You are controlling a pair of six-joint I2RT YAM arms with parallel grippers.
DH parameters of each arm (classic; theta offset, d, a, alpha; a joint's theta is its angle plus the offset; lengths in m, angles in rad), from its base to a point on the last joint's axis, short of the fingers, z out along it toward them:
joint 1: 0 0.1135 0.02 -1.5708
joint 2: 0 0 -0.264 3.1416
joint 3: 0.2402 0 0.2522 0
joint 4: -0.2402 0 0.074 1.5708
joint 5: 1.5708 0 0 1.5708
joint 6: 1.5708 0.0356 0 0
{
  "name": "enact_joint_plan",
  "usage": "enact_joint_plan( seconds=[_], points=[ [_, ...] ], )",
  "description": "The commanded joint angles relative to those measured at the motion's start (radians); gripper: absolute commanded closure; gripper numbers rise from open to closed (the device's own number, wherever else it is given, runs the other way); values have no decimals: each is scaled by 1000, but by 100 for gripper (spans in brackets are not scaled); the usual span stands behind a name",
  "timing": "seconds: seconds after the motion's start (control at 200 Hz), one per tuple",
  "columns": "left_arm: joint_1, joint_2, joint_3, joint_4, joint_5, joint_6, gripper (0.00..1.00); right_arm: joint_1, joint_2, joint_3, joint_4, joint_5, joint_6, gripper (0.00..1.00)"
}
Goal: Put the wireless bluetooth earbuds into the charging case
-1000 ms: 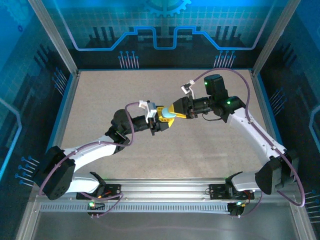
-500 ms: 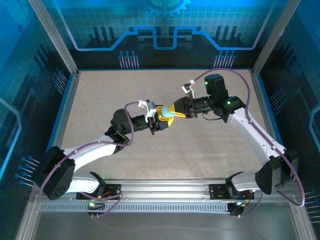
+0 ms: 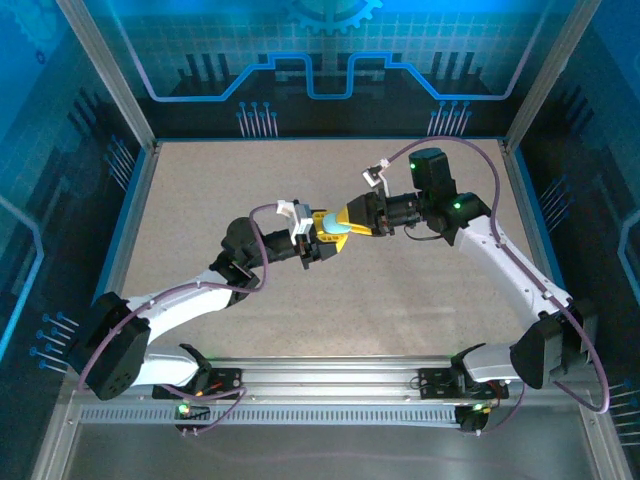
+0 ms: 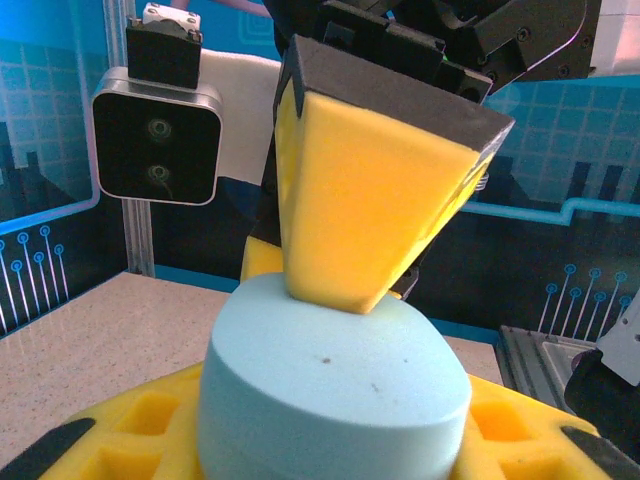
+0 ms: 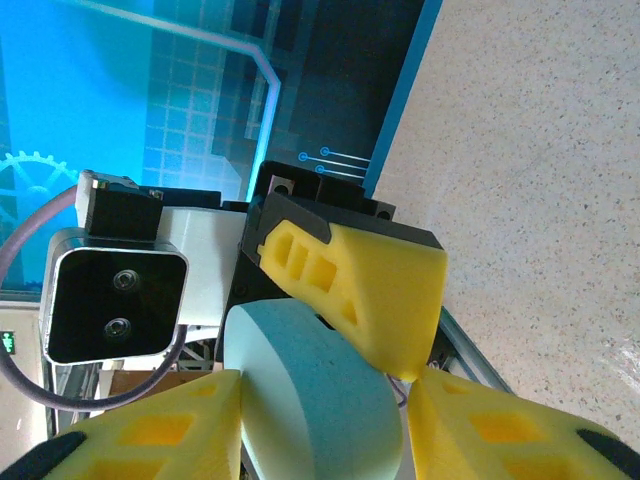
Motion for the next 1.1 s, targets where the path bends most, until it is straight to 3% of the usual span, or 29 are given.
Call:
enact_joint_plan(
  seconds=[0.0, 0.195, 0.355, 0.44, 0.645, 0.911, 1.096],
  points=[
    [-12, 3, 45, -6, -12, 13, 67, 37, 7, -7, 7, -78, -29, 56],
    [-12, -1, 50, -36, -33, 17, 66, 51, 16, 12, -23, -81, -54, 58],
    [-11, -4, 55, -72, -55, 25, 64, 42, 17, 11, -38, -50, -63, 76],
    [-12, -9, 55, -96, -71, 35, 59, 28, 9, 1, -22, -28, -47, 81],
    [-11, -15, 51, -158, -110, 66, 39, -24, -24, -51, 50, 17, 15, 84],
    [-12, -23, 10, -232, -134, 96, 31, -152, -21, -209, 144, 156, 62, 83],
    [-11, -68, -44, -232, -210, 86, 27, -174, 131, -286, 197, 242, 16, 83]
  ],
)
